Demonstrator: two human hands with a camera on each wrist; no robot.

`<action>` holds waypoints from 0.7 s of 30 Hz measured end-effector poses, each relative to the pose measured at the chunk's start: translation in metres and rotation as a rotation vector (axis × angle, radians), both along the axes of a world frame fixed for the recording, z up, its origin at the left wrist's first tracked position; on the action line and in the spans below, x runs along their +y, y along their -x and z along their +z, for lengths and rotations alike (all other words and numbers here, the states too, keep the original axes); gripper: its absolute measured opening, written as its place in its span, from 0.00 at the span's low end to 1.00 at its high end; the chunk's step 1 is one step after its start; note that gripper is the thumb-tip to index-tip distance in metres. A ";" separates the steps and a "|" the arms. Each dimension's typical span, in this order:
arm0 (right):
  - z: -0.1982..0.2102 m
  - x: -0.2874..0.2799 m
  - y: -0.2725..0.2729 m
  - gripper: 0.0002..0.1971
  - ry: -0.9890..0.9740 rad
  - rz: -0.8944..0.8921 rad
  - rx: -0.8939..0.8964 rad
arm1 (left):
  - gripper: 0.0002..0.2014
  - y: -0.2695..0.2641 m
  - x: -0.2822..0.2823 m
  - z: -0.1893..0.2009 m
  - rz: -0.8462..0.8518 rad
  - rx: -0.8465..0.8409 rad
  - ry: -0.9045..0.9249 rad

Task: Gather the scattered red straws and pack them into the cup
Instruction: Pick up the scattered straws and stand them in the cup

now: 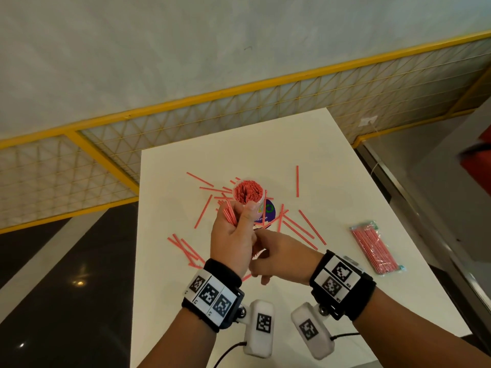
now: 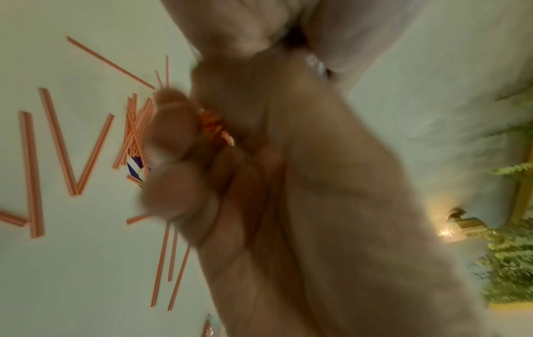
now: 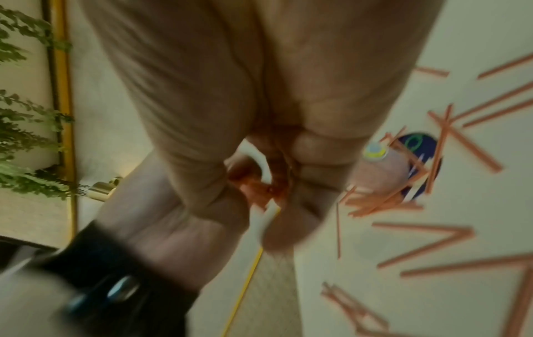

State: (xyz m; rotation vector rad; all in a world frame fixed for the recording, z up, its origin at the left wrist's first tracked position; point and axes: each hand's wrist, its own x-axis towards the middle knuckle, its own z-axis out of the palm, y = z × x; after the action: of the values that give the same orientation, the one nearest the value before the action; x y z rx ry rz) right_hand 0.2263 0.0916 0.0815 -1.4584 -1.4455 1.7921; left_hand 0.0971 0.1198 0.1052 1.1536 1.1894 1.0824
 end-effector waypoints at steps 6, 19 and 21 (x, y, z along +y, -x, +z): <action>-0.083 0.021 -0.055 0.31 0.111 -0.377 -0.751 | 0.24 0.034 -0.006 -0.012 0.049 0.079 0.041; -0.155 0.097 0.004 0.43 0.063 -0.432 -1.088 | 0.20 0.081 -0.049 -0.031 0.034 0.386 0.146; -0.158 0.105 0.003 0.42 0.031 -0.446 -1.100 | 0.23 0.087 -0.051 -0.032 0.038 0.411 0.150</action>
State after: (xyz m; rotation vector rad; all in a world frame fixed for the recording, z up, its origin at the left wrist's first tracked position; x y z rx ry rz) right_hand 0.2237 0.1965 -0.0766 -2.7113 -1.2886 0.6968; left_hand 0.0097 0.0686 0.0733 1.2755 1.5878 0.7870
